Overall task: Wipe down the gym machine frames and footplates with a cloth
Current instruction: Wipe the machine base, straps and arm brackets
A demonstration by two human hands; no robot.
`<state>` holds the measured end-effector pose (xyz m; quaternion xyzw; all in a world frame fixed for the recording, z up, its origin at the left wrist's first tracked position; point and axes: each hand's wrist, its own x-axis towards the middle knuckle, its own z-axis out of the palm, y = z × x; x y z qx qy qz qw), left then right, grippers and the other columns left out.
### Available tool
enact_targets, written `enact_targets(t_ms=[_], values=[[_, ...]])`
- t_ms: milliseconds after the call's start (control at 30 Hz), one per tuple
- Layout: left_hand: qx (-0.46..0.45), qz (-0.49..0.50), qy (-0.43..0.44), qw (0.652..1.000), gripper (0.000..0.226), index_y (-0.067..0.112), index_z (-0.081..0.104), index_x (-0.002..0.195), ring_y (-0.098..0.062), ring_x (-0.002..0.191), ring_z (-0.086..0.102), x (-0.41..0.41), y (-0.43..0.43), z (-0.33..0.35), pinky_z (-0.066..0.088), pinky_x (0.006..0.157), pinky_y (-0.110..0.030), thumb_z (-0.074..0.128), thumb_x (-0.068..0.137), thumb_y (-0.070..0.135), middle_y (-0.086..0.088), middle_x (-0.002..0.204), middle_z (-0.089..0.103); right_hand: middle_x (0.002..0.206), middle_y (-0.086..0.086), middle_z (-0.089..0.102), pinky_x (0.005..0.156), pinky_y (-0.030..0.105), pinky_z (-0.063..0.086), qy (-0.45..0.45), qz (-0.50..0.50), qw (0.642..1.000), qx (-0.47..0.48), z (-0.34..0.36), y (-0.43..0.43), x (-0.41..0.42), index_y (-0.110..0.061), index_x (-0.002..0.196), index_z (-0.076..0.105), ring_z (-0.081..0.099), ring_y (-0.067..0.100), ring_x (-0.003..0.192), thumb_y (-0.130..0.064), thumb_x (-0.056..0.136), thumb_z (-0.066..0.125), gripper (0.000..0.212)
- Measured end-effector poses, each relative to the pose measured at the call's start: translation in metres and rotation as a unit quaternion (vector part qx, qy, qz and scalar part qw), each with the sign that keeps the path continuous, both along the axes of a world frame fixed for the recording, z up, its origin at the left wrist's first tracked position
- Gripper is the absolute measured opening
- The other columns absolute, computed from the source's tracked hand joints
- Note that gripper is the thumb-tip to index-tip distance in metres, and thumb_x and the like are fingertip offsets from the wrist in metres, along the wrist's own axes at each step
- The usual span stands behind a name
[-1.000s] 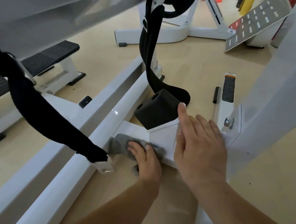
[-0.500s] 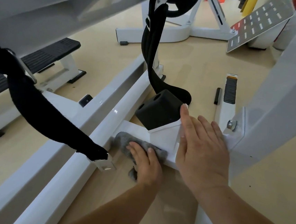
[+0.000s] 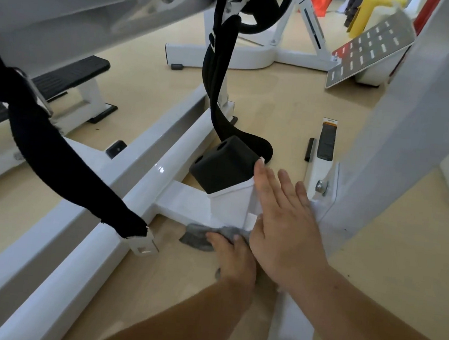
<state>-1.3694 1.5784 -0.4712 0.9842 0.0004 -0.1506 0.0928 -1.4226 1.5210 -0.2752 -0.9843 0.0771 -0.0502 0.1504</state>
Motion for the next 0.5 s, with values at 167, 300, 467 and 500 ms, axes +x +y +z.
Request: enact_targets(t_ms=[167,300,467,500], values=[[-0.124,0.072,0.045,0.989,0.070,0.014,0.024,0.161,-0.040,0.152,0.019,0.014,0.022,0.102,0.018,0.121,-0.065,0.051,0.103,0.042,-0.017,0.161,0.028,0.161,-0.022,0.031,0.117,0.023,0.034,0.032,-0.025,0.991,0.127,-0.013,-0.021,-0.069,-0.045,0.159,0.017,0.038,0.003,0.144,-0.027,0.106,0.047,0.065],[-0.456,0.276,0.178,0.827,0.055,0.013,0.032,0.158,-0.037,0.136,0.048,-0.018,0.003,0.106,0.047,0.106,-0.043,0.044,0.105,0.025,-0.015,0.148,0.050,0.145,-0.013,0.055,0.100,0.013,0.032,-0.004,-0.123,0.979,0.163,-0.047,-0.039,-0.101,-0.033,0.149,0.049,0.052,0.008,0.131,-0.023,0.102,0.052,0.047],[-0.463,0.261,0.133,0.837,0.053,0.024,0.033,0.157,-0.034,0.143,0.041,-0.013,0.031,0.128,0.037,0.116,-0.048,0.043,0.108,0.041,-0.011,0.157,0.042,0.136,-0.008,0.059,0.093,0.023,0.051,-0.106,-0.061,0.992,0.036,-0.044,-0.036,-0.111,-0.023,0.138,0.061,0.063,0.015,0.121,-0.019,0.098,0.050,0.042],[-0.418,0.215,0.123,0.874,0.063,0.023,0.034,0.155,-0.033,0.142,0.042,-0.002,0.031,0.125,0.039,0.114,-0.045,0.054,0.101,0.049,-0.010,0.156,0.042,0.143,-0.003,0.056,0.098,0.030,0.054,-0.152,-0.028,0.988,-0.004,-0.039,-0.036,-0.109,-0.019,0.142,0.058,0.059,0.018,0.128,-0.023,0.096,0.049,0.047]])
